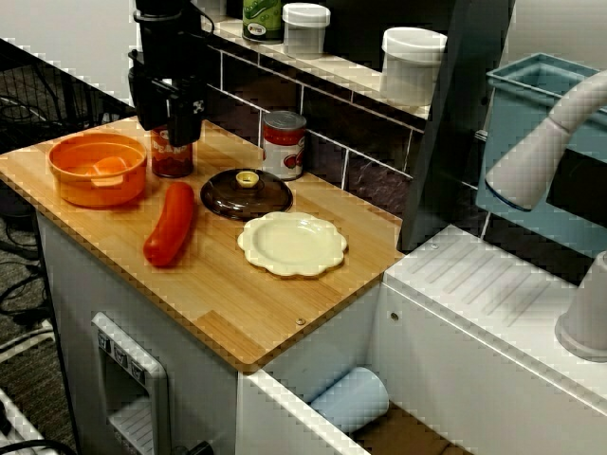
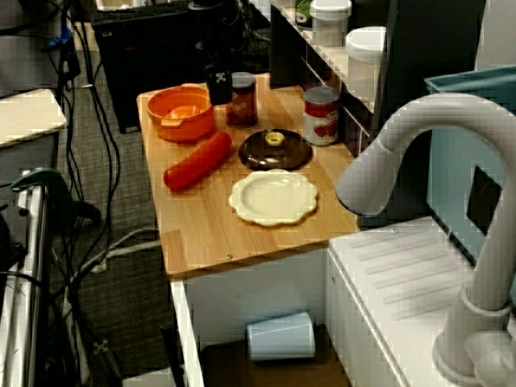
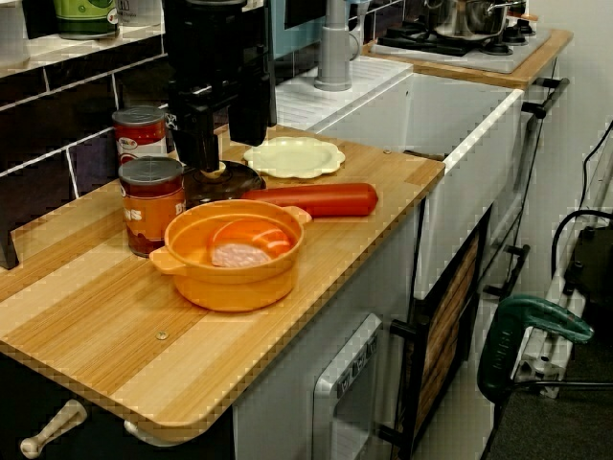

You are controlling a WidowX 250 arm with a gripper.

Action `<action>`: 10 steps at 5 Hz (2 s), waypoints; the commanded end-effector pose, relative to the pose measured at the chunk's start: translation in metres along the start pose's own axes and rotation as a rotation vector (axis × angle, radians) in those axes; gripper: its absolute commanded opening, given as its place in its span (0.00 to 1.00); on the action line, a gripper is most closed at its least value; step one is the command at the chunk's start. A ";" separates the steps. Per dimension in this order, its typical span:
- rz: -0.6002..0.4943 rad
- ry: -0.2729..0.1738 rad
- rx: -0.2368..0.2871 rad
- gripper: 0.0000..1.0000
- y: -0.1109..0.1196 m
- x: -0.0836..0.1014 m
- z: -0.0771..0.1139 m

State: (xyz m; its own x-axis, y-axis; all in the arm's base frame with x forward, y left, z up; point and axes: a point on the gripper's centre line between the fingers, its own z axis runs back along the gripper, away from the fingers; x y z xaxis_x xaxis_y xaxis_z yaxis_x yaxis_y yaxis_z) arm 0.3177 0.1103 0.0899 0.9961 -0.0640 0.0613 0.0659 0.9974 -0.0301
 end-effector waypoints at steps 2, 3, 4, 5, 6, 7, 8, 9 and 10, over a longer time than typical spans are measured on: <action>0.071 -0.068 0.014 1.00 0.025 -0.006 0.033; 0.105 -0.086 0.015 1.00 0.036 -0.006 0.039; 0.148 -0.109 0.032 1.00 0.048 -0.003 0.042; 0.201 -0.135 0.051 1.00 0.061 -0.002 0.041; 0.227 -0.163 0.075 1.00 0.071 -0.003 0.042; 0.245 -0.185 0.103 1.00 0.078 -0.003 0.037; 0.244 -0.201 0.145 1.00 0.084 -0.001 0.034; 0.243 -0.220 0.176 1.00 0.087 -0.001 0.025; 0.236 -0.226 0.202 1.00 0.090 0.000 0.021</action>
State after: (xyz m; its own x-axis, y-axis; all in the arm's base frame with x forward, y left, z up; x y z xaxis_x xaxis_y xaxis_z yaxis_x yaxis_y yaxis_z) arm 0.3245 0.1988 0.0953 0.9513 0.1630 0.2617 -0.1967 0.9745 0.1079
